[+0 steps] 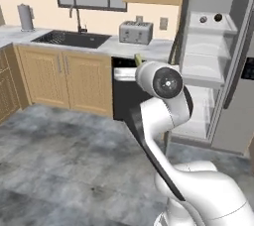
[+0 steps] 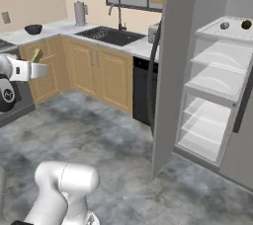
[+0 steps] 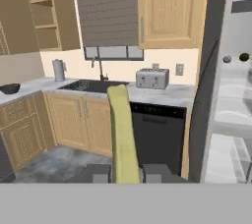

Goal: Pick the egg and butter from the fridge and place them by the bowl for mixing.

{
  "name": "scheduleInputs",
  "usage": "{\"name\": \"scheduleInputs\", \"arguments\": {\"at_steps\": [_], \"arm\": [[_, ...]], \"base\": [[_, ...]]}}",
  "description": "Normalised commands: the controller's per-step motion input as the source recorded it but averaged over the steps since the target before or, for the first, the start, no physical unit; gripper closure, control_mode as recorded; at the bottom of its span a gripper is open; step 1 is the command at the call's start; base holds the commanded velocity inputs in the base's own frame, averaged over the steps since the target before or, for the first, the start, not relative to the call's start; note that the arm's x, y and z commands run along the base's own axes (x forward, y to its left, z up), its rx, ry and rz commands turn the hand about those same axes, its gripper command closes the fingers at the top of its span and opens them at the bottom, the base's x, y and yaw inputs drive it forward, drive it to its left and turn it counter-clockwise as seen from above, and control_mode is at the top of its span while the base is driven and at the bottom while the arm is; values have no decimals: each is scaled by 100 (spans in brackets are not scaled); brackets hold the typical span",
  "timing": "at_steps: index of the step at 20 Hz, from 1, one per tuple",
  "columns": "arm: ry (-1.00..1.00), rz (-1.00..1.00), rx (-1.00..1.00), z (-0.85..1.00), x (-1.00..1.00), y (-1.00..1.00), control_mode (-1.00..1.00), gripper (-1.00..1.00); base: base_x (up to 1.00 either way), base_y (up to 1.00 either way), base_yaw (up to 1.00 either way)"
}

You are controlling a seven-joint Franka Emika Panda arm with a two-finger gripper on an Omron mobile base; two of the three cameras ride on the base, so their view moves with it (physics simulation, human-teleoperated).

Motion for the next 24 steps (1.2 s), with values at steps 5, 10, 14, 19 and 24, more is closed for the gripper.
{"name": "scheduleInputs", "arguments": {"at_steps": [5,10,14,19,24], "arm": [[0,0,0,0,0,0,100,100],[0,0,0,0,0,0,100,100],[0,0,0,0,0,0,100,100],[0,0,0,0,0,0,100,100],[0,0,0,0,0,0,100,100]], "base": [[100,100,5],[100,86,4],[100,61,0],[100,37,0],[100,37,0]]}}
